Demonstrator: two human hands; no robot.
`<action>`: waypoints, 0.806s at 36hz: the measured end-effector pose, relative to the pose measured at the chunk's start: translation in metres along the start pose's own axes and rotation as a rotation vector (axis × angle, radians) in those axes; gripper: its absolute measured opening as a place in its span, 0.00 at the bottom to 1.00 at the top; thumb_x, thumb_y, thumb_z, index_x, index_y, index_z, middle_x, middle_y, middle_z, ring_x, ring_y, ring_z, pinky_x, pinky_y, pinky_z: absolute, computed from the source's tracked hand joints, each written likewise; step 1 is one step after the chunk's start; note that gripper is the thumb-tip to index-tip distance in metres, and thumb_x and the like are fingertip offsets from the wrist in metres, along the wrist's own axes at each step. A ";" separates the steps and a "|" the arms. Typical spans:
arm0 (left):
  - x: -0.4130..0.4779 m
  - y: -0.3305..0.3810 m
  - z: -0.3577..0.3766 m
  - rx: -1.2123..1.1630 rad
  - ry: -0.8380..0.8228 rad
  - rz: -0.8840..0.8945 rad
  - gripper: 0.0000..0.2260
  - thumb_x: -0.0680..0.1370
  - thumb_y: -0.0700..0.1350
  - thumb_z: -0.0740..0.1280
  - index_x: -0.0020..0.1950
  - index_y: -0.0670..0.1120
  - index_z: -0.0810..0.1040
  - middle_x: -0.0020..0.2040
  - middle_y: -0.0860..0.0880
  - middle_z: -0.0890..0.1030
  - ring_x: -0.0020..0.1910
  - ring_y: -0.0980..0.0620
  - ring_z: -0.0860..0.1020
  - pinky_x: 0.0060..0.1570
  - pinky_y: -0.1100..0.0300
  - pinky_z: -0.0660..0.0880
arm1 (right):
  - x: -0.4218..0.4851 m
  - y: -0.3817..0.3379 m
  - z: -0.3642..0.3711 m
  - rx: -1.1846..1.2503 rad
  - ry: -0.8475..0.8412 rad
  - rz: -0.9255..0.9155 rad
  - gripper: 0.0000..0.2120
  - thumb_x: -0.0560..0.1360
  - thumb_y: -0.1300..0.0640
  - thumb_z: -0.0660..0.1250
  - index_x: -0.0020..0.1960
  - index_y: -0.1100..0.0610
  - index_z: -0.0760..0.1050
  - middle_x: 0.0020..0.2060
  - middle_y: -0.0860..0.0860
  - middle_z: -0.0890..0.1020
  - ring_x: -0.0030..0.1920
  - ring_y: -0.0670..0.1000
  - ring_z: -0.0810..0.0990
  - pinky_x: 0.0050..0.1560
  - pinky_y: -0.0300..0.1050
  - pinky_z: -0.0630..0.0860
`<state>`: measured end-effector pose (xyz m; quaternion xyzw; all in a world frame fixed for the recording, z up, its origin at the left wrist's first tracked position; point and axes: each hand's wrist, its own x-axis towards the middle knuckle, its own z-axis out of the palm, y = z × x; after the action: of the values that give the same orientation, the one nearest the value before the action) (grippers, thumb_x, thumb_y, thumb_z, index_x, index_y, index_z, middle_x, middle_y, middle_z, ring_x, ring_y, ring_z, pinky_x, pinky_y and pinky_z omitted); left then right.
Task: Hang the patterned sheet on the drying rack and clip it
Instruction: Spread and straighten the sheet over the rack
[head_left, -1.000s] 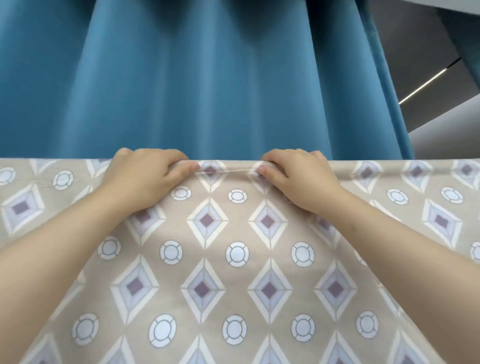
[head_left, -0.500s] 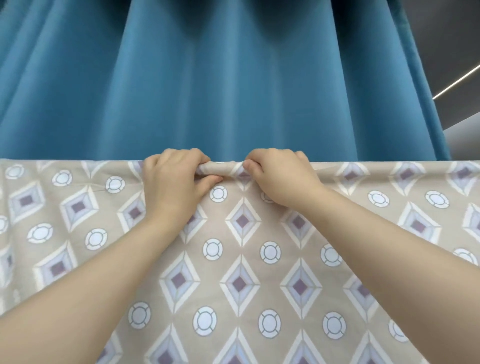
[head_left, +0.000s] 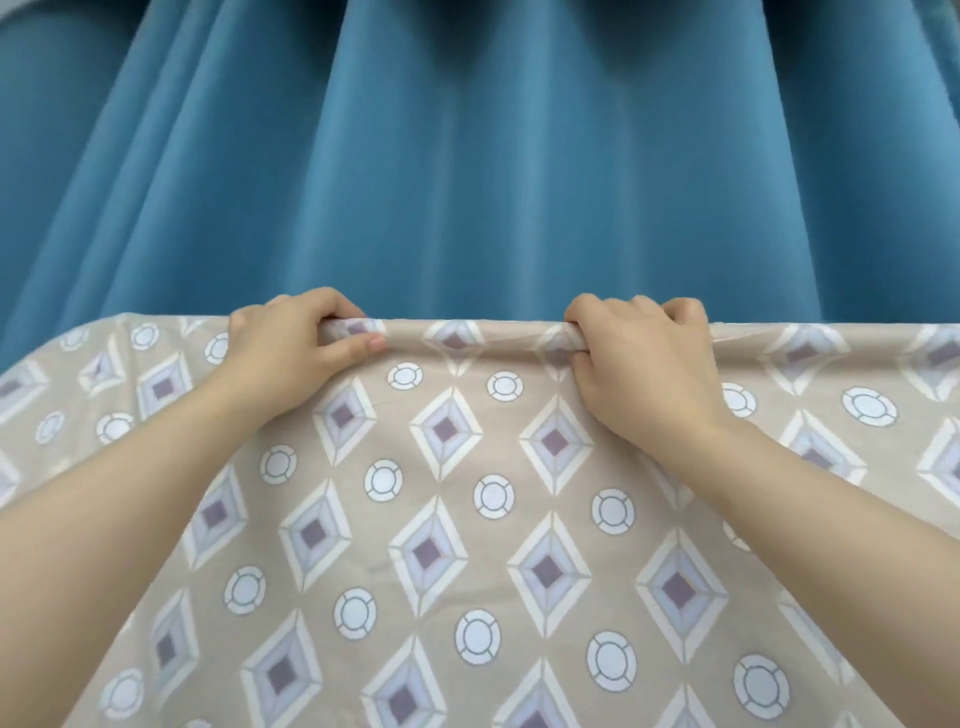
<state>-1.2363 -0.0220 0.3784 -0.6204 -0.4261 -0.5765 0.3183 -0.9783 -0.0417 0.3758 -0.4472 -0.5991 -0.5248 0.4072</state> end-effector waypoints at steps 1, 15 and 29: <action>-0.001 -0.001 0.001 -0.008 0.003 0.002 0.14 0.66 0.65 0.64 0.43 0.56 0.74 0.44 0.55 0.79 0.49 0.51 0.74 0.57 0.56 0.61 | 0.001 -0.006 -0.002 0.030 -0.026 -0.025 0.05 0.76 0.57 0.57 0.51 0.54 0.68 0.44 0.49 0.77 0.45 0.54 0.69 0.47 0.47 0.54; 0.002 -0.025 -0.010 -0.037 -0.092 0.093 0.27 0.61 0.73 0.52 0.46 0.56 0.76 0.37 0.58 0.77 0.40 0.53 0.73 0.53 0.56 0.61 | 0.024 -0.073 -0.002 0.157 -0.062 -0.039 0.10 0.78 0.51 0.58 0.57 0.52 0.72 0.51 0.50 0.80 0.52 0.55 0.76 0.47 0.46 0.58; 0.006 -0.094 -0.028 -0.004 0.140 0.078 0.10 0.71 0.56 0.70 0.44 0.52 0.76 0.40 0.53 0.76 0.51 0.47 0.73 0.51 0.53 0.58 | 0.044 -0.152 -0.005 -0.004 -0.159 0.187 0.11 0.76 0.53 0.59 0.56 0.56 0.68 0.52 0.52 0.77 0.56 0.56 0.70 0.54 0.49 0.60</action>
<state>-1.3334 -0.0049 0.3792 -0.5953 -0.3770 -0.6065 0.3682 -1.1362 -0.0494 0.3779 -0.5420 -0.5840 -0.4489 0.4046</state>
